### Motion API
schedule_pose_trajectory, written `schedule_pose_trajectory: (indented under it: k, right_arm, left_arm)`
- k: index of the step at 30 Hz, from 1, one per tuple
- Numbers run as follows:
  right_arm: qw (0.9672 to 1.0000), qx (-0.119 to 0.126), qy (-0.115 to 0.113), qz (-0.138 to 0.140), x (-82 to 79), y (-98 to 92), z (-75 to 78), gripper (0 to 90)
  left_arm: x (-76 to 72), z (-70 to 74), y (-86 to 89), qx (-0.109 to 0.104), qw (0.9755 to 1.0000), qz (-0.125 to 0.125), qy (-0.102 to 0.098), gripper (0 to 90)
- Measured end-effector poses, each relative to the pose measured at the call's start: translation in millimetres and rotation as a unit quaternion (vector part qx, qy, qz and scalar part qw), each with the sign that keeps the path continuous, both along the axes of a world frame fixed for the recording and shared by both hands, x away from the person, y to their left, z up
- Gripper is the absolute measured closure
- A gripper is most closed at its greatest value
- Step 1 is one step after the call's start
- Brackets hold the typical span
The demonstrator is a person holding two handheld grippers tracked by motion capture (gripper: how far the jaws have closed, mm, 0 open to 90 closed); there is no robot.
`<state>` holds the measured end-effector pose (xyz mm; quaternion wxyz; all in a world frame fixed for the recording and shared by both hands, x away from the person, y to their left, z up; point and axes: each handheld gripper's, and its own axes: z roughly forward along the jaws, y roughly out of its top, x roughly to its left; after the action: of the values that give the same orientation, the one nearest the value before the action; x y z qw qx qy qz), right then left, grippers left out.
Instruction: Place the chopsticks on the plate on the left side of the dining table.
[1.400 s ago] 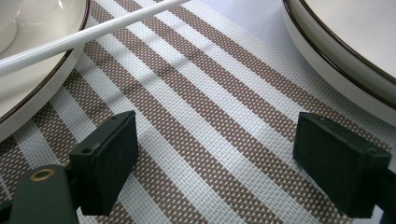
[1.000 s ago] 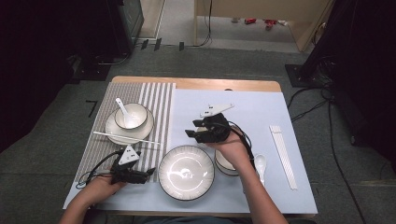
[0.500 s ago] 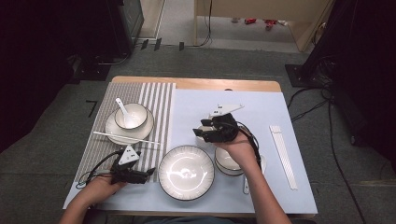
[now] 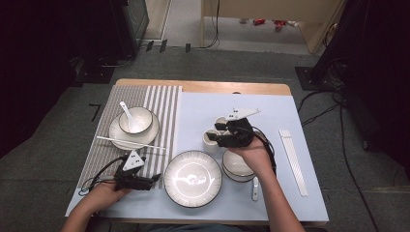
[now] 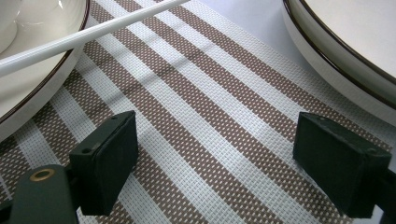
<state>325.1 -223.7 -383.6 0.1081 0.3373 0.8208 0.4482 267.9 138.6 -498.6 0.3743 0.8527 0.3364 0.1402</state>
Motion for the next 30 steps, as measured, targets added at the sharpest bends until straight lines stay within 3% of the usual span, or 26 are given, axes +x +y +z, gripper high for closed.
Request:
schedule_pose_trajectory:
  k: [30]
  right_arm:
    - [0.9989,0.007,0.001,-0.047,-9.8,-38.4,-12.1,49.0]
  left_arm:
    - [0.0,0.1,-0.1,0.001,1.0000,0.000,0.000,14.6]
